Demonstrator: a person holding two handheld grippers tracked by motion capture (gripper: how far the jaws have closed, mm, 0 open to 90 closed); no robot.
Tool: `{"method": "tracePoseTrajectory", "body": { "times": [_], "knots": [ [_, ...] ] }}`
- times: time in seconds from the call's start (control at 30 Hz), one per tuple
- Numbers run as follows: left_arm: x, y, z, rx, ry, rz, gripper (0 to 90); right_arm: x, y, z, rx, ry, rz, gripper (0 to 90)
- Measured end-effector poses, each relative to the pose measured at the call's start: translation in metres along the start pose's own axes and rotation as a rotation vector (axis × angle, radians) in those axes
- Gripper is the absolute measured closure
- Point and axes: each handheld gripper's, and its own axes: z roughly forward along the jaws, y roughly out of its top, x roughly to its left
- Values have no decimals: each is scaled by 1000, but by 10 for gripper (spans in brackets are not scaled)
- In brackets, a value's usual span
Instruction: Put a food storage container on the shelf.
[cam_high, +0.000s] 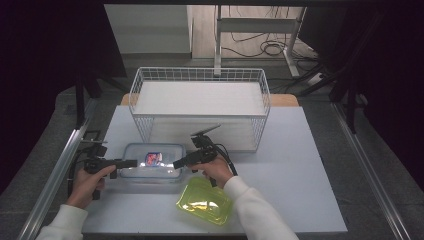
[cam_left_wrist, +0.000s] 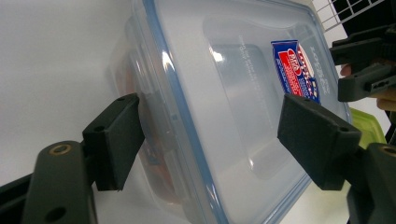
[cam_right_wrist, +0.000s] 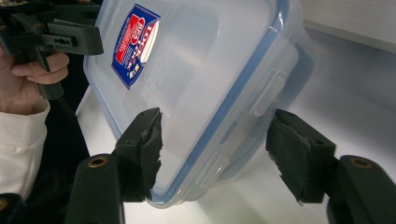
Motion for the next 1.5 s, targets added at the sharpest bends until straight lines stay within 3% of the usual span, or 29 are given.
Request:
{"method": "tracePoseTrajectory", "body": {
  "times": [0.47, 0.8, 0.93, 1.1, 1.27, 1.5],
  "knots": [
    [-1, -3, -4, -13, -6, 22, 274, 0, -4, -1, -18, 22, -29, 395],
    [0, -5, -7, -20, -19, 30, 292, -2, -5, -3, -21, 41, -18, 418],
    [2, -5, -6, -27, -25, 21, 291, -3, -4, -1, -35, 30, -43, 377],
    [2, -5, -6, -25, -27, 27, 292, -6, -2, 2, -27, 49, -22, 330],
    [2, -5, -5, -27, -28, 24, 292, -6, -3, -4, -28, 58, -6, 436],
    [-4, -7, -9, -20, -7, 57, 307, -5, -7, -7, -46, 62, -3, 477]
  ]
}}
